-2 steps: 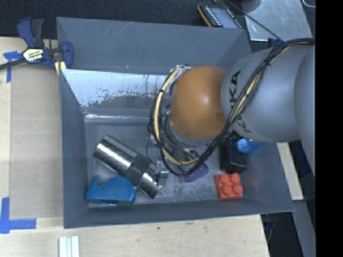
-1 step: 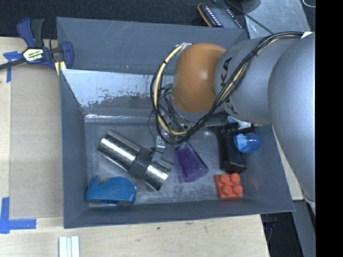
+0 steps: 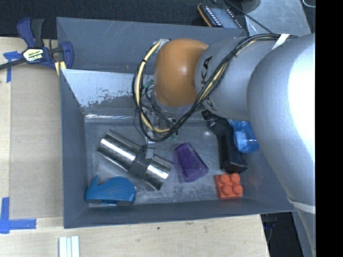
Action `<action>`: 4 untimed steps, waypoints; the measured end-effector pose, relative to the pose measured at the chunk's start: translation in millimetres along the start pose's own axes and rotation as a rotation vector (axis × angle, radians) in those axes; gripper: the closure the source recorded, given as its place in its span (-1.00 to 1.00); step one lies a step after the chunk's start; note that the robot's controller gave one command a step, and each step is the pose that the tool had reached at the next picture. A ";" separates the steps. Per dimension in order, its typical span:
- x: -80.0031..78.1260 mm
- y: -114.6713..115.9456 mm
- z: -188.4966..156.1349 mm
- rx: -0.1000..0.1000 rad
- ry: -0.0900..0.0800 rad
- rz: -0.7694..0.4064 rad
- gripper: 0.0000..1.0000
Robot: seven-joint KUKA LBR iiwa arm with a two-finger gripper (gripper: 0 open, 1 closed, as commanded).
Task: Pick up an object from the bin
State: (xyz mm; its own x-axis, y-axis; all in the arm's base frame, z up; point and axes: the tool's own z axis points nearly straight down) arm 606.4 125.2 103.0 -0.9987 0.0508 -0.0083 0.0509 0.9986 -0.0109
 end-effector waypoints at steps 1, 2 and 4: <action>14.7 -10.1 -9.3 -0.014 -0.008 0.013 -1.00; 24.8 -22.5 -1.1 -0.001 -0.008 0.343 -1.00; 16.1 -12.6 -6.8 -0.004 -0.015 0.386 -1.00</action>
Offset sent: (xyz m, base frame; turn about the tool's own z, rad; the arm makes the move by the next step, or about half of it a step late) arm -0.0371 -0.0188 -0.0158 0.4349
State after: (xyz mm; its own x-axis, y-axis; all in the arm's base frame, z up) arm 589.6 113.6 109.8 -0.9056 0.4233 -0.0253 0.4234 0.9059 -0.0006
